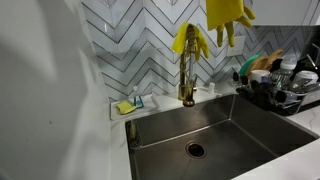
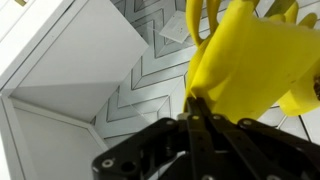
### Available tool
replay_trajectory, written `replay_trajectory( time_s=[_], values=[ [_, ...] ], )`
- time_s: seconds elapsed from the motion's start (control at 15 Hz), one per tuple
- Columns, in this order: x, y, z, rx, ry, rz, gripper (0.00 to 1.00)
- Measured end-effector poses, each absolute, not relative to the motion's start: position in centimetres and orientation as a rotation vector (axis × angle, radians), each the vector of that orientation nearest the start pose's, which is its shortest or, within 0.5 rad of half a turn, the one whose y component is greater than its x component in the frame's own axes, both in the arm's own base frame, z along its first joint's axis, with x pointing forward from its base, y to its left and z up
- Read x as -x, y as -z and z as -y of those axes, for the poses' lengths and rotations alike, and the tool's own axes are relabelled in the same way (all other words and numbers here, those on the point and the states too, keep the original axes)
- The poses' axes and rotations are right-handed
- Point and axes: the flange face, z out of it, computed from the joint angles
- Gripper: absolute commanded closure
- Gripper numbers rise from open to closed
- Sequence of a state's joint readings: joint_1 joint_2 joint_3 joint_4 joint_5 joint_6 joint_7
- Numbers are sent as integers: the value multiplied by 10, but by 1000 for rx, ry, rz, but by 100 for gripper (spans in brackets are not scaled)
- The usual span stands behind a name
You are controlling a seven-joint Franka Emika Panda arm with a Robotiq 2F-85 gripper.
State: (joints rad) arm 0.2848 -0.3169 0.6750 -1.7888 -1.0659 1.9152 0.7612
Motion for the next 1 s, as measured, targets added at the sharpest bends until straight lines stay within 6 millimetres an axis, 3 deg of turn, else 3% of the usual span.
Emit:
replay_trajectory(
  time_s=[0.4,1.0],
  values=[
    [-297,-728,-447,-2047,-1615,-372,100],
    [-321,-703,-486,-1969,-1726,-288,99]
  ],
)
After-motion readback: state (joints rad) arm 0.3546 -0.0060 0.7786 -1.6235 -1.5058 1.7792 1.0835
